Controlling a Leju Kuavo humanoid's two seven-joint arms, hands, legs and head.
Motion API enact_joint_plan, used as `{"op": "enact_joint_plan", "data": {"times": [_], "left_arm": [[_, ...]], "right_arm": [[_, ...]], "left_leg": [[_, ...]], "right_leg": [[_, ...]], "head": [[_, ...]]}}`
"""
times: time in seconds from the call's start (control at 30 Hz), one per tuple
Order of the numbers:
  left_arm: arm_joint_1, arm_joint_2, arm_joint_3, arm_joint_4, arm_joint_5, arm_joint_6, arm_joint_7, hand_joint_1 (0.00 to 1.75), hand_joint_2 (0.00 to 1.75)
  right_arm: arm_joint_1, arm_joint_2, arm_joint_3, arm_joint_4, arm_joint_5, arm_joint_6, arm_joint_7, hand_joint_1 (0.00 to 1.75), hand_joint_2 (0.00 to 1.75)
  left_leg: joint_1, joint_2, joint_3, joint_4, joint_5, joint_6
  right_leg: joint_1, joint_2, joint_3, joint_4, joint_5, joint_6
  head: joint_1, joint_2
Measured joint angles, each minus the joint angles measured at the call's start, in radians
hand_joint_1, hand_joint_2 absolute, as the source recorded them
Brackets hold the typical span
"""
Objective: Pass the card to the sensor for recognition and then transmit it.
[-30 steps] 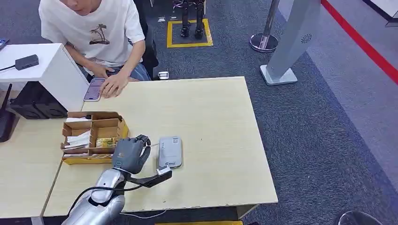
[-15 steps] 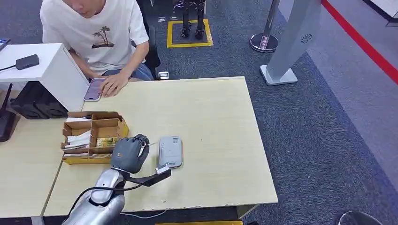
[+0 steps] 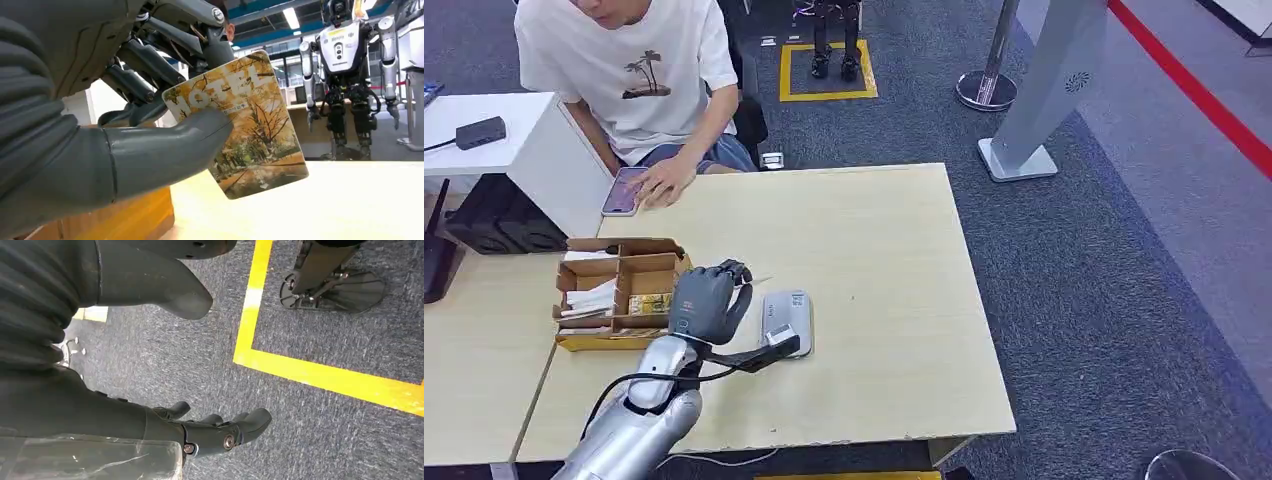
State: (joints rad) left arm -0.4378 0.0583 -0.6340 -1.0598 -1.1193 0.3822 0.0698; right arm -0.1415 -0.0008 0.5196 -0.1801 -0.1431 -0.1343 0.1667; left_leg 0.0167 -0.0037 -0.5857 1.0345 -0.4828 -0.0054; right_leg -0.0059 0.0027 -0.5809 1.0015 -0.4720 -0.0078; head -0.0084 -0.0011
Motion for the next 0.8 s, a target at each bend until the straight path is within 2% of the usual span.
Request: {"op": "enact_joint_plan", "data": {"times": [0.5,0.67,0.8], "left_arm": [[-0.006,-0.017,0.000,0.036,0.005,-0.006,-0.011,1.75,1.75],[-0.003,-0.039,-0.009,0.042,0.043,-0.045,-0.047,1.75,1.75],[0.004,-0.050,-0.033,0.042,0.076,-0.074,-0.051,1.75,1.75]], "right_arm": [[-0.003,0.000,0.000,0.000,0.002,0.002,0.000,0.00,1.75],[-0.003,0.000,0.000,0.000,0.002,0.002,0.000,0.00,1.75],[-0.003,0.000,0.000,0.000,0.003,0.002,0.000,0.00,1.75]], "left_leg": [[0.000,0.000,0.000,0.000,0.000,0.000],[0.000,0.000,0.000,0.000,0.000,0.000],[0.000,0.000,0.000,0.000,0.000,0.000]], "right_leg": [[0.000,0.000,0.000,0.000,0.000,0.000],[0.000,0.000,0.000,0.000,0.000,0.000],[0.000,0.000,0.000,0.000,0.000,0.000]], "head": [[0.000,0.000],[0.000,0.000],[0.000,0.000]]}}
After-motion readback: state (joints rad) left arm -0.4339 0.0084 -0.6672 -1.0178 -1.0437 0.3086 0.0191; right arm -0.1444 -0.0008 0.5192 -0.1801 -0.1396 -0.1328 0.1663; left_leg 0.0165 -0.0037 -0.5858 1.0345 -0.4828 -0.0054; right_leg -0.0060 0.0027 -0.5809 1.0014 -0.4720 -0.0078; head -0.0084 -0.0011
